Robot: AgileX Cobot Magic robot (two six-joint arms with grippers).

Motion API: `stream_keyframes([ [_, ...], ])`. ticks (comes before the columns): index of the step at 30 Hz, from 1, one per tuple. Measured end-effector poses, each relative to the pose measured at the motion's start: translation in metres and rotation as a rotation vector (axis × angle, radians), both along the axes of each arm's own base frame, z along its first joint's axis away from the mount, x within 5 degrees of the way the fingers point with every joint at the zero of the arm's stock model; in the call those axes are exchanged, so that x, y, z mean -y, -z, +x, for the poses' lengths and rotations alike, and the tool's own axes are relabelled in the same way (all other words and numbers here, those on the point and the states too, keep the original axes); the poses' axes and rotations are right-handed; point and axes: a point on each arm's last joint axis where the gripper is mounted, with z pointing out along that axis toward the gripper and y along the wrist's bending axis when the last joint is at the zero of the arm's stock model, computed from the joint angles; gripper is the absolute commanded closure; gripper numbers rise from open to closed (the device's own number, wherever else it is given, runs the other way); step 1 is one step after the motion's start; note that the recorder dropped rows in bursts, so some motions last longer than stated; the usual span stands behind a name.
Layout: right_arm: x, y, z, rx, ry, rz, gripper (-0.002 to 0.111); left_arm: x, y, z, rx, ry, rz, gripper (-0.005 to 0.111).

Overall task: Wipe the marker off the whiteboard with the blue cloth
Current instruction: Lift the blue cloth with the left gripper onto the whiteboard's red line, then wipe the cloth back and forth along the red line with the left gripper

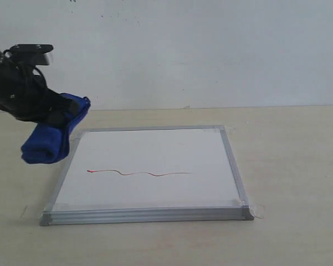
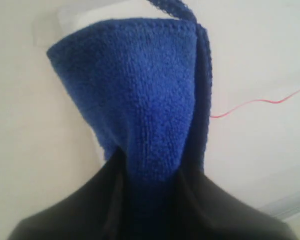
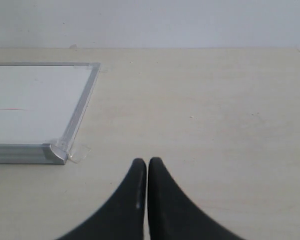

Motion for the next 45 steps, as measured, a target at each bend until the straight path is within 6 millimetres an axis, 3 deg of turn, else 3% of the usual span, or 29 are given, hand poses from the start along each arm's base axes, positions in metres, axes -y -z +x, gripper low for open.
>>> stream_keyframes([
  [3, 0.000, 0.000, 0.000, 0.000, 0.000, 0.000, 0.107, 0.024, 0.007, 0.012, 0.002, 0.059, -0.004, 0.103],
  [6, 0.000, 0.000, 0.000, 0.000, 0.000, 0.000, 0.107, 0.041, 0.033, 0.020, -0.042, 0.096, 0.002, 0.103],
  [11, 0.000, 0.000, 0.000, 0.000, 0.000, 0.000, 0.107, 0.046, 0.070, 0.028, -0.113, 0.098, 0.014, 0.103],
  [16, 0.000, 0.000, 0.000, 0.000, 0.000, 0.000, 0.107, 0.044, 0.092, 0.031, -0.157, 0.106, 0.045, 0.103],
  [28, 0.000, 0.000, 0.000, 0.000, 0.000, 0.000, 0.107, 0.038, 0.102, 0.040, -0.121, 0.091, 0.127, 0.103],
  [36, 0.000, 0.000, 0.000, 0.000, 0.000, 0.000, 0.107, 0.032, 0.118, 0.044, -0.152, 0.069, 0.203, 0.103],
  [45, 0.000, 0.000, 0.000, 0.000, 0.000, 0.000, 0.107, 0.043, 0.123, 0.044, -0.153, 0.092, 0.210, 0.103],
])
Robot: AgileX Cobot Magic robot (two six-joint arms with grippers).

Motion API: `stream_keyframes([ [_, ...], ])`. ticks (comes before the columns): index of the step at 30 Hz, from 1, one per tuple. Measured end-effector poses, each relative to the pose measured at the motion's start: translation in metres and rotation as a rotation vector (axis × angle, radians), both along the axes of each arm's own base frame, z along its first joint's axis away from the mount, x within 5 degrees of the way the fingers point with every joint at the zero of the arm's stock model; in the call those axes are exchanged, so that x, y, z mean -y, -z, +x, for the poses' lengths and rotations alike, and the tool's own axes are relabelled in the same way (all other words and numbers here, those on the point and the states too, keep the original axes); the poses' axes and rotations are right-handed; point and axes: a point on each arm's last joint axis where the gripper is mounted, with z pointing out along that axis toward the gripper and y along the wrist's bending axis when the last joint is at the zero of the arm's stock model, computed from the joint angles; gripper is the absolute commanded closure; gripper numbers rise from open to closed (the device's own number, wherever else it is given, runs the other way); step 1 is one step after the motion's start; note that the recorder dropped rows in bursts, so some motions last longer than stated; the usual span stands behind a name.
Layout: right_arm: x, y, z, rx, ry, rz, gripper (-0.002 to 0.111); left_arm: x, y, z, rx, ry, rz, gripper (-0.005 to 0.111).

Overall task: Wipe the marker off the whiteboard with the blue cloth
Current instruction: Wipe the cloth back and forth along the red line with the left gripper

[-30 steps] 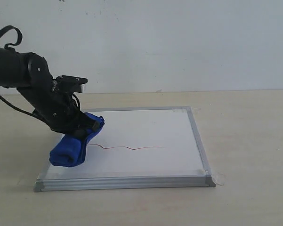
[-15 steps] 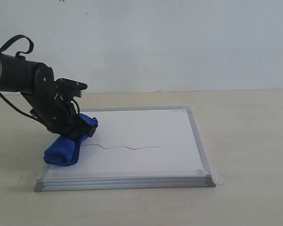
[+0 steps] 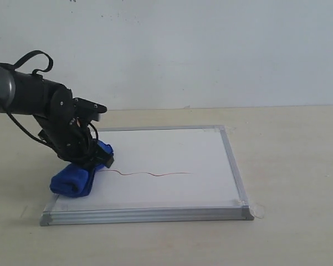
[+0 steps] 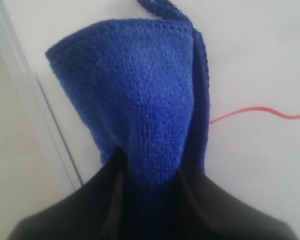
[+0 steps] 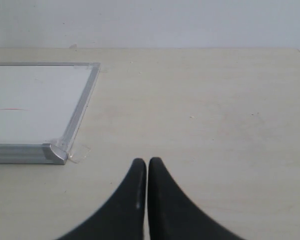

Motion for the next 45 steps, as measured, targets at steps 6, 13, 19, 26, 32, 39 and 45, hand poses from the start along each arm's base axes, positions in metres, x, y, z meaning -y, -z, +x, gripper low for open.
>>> stream_keyframes([
  [6, 0.000, 0.000, 0.000, 0.000, 0.000, 0.000, 0.107, 0.044, 0.001, -0.008, 0.014, 0.125, 0.010, 0.103],
  [13, 0.000, 0.000, 0.000, 0.000, 0.000, 0.000, 0.107, 0.084, 0.001, -0.021, 0.018, 0.287, 0.055, 0.103],
  [19, 0.000, 0.000, 0.000, 0.000, 0.000, 0.000, 0.107, 0.051, 0.000, -0.008, 0.016, 0.156, 0.102, 0.103],
  [26, 0.000, 0.000, 0.000, 0.000, 0.000, 0.000, 0.107, -0.030, -0.006, 0.009, -0.046, -0.087, 0.113, 0.103],
  [32, 0.000, 0.000, 0.000, 0.000, 0.000, 0.000, 0.107, -0.018, -0.004, 0.007, -0.073, -0.013, 0.057, 0.103],
  [39, 0.000, 0.000, 0.000, 0.000, 0.000, 0.000, 0.107, 0.023, 0.004, 0.004, -0.087, 0.128, 0.054, 0.103],
  [45, 0.000, 0.000, 0.000, 0.000, 0.000, 0.000, 0.107, 0.032, 0.007, 0.009, -0.079, 0.156, 0.069, 0.103],
])
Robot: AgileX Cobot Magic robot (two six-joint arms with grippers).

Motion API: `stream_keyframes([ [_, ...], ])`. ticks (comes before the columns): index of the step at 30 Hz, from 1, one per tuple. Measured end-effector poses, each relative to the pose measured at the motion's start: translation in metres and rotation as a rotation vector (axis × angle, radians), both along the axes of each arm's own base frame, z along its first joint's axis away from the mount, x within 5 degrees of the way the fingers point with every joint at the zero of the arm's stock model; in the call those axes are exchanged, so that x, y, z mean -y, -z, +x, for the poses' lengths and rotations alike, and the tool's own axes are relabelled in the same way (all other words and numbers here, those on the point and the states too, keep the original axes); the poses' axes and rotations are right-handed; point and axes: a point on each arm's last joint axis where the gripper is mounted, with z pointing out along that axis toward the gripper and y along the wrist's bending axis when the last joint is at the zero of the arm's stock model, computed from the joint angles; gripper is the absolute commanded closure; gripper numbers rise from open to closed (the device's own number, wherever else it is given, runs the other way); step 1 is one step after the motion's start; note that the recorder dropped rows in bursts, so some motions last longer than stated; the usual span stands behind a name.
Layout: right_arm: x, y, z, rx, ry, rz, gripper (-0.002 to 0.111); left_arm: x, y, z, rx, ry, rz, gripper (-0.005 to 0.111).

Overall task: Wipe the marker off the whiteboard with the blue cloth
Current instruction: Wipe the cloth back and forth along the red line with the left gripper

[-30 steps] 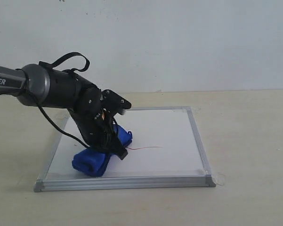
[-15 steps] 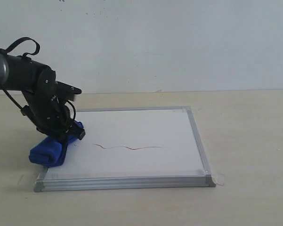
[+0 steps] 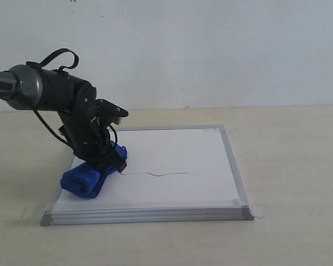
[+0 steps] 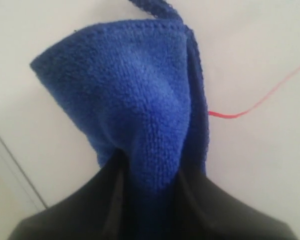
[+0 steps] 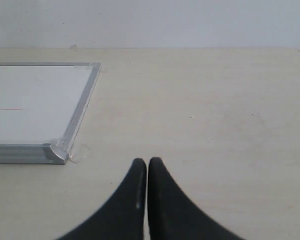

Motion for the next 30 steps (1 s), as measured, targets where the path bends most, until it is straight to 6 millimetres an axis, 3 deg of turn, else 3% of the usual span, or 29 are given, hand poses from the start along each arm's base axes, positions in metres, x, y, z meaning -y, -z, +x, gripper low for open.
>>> stream_keyframes([
  [5, 0.000, 0.000, 0.000, 0.000, 0.000, 0.000, 0.107, -0.023, -0.007, 0.020, -0.016, -0.166, -0.064, 0.103],
  [9, 0.000, 0.000, 0.000, 0.000, 0.000, 0.000, 0.107, -0.027, -0.006, 0.022, -0.021, -0.196, -0.091, 0.103],
  [12, 0.000, 0.000, 0.000, 0.000, 0.000, 0.000, 0.107, -0.014, -0.005, 0.021, -0.026, -0.100, -0.102, 0.103],
  [16, 0.000, 0.000, 0.000, 0.000, 0.000, 0.000, 0.107, 0.028, -0.005, 0.014, -0.023, 0.030, -0.194, 0.103],
  [19, 0.000, 0.000, 0.000, 0.000, 0.000, 0.000, 0.107, 0.030, -0.005, 0.013, -0.021, 0.040, -0.199, 0.103],
  [24, 0.000, 0.000, 0.000, 0.000, 0.000, 0.000, 0.107, 0.014, -0.005, 0.018, -0.014, -0.071, -0.170, 0.103],
  [30, 0.000, 0.000, 0.000, 0.000, 0.000, 0.000, 0.107, -0.034, -0.005, 0.026, 0.036, -0.237, -0.037, 0.103],
])
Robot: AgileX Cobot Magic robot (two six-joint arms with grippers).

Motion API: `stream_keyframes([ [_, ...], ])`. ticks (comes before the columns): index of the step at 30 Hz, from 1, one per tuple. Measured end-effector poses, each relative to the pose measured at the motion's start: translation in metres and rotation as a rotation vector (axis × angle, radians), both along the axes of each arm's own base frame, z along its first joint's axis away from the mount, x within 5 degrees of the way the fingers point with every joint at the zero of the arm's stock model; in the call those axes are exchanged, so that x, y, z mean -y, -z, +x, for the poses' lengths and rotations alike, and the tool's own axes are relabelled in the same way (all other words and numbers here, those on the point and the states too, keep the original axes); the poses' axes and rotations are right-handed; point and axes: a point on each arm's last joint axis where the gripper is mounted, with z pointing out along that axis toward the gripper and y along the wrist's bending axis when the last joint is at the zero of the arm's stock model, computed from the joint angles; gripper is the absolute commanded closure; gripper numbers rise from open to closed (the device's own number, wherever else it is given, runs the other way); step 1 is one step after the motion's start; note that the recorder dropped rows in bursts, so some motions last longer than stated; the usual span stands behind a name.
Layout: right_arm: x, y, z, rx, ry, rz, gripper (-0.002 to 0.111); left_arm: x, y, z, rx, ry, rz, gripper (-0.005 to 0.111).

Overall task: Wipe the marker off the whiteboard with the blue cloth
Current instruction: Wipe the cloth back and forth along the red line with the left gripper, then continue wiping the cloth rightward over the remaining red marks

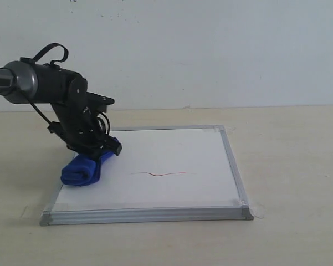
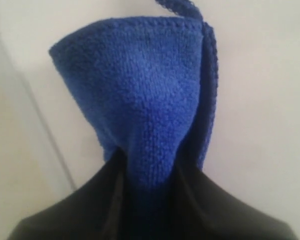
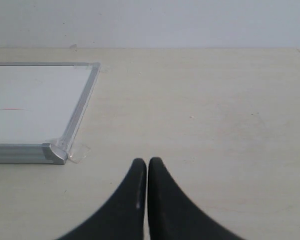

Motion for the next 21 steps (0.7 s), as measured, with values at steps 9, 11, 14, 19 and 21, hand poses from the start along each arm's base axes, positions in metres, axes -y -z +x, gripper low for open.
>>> stream_keyframes([
  [9, 0.000, 0.000, 0.000, 0.000, 0.000, 0.000, 0.107, 0.016, 0.000, -0.005, -0.007, 0.081, 0.040, 0.103],
  [11, 0.000, 0.000, 0.000, 0.000, 0.000, 0.000, 0.107, 0.035, 0.001, -0.009, 0.002, 0.148, 0.034, 0.103],
  [14, 0.000, 0.000, 0.000, 0.000, 0.000, 0.000, 0.107, 0.063, 0.002, -0.017, 0.017, 0.228, 0.022, 0.103],
  [19, 0.000, 0.000, 0.000, 0.000, 0.000, 0.000, 0.107, 0.073, 0.003, -0.020, 0.021, 0.256, 0.018, 0.103],
  [21, 0.000, 0.000, 0.000, 0.000, 0.000, 0.000, 0.107, 0.067, 0.003, -0.018, 0.025, 0.221, 0.023, 0.103],
])
